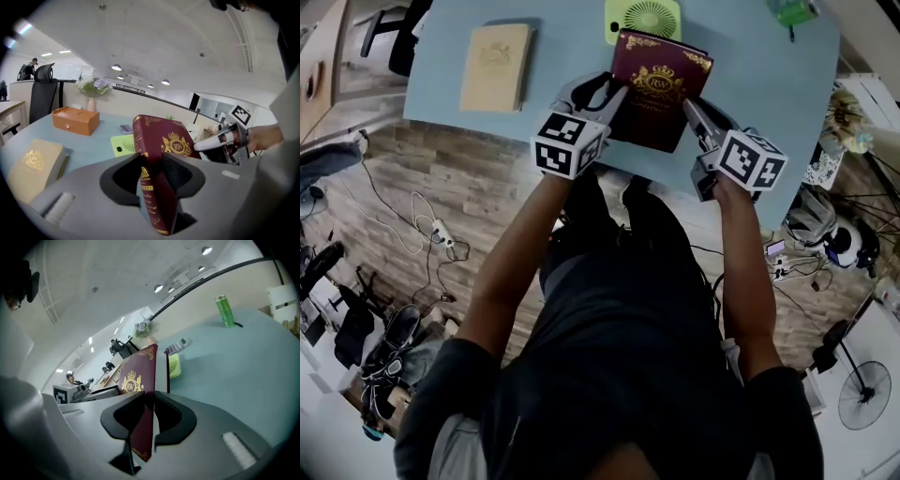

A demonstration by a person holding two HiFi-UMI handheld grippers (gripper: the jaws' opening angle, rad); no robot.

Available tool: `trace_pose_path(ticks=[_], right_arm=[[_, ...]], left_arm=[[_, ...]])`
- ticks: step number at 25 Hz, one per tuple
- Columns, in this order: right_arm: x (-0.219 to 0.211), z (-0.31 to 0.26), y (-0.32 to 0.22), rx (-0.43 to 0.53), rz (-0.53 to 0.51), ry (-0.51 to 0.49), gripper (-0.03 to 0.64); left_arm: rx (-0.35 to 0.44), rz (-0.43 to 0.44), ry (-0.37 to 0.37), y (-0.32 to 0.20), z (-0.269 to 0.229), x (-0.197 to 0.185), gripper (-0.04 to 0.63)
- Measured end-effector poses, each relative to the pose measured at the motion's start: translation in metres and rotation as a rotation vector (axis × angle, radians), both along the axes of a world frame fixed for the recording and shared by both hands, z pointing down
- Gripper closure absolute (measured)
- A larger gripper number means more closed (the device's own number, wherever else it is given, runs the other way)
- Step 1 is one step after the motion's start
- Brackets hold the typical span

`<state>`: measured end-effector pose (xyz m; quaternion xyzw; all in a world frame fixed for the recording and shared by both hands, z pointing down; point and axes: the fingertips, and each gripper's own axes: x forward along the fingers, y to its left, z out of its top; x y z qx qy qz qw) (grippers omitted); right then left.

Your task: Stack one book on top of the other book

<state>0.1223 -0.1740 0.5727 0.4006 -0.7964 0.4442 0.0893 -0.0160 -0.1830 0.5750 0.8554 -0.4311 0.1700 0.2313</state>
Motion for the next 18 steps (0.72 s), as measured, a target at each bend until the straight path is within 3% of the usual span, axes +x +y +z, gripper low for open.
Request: trace_pose_path(ticks=[11,18], right_arm=[[-0.118,-0.020,-0.025,0.028,-0.124,-0.010,0.551],[-0.207,-0.018,-0.040,-0.003,-0.196,-0.025,0.552]], left_arm=[[0.052,-0.150,-0.020,-0.009,-0.024,-0.121,0.423],[0.057,-0.240,-0.038,-0.018,-0.030,-0.210,0.423]])
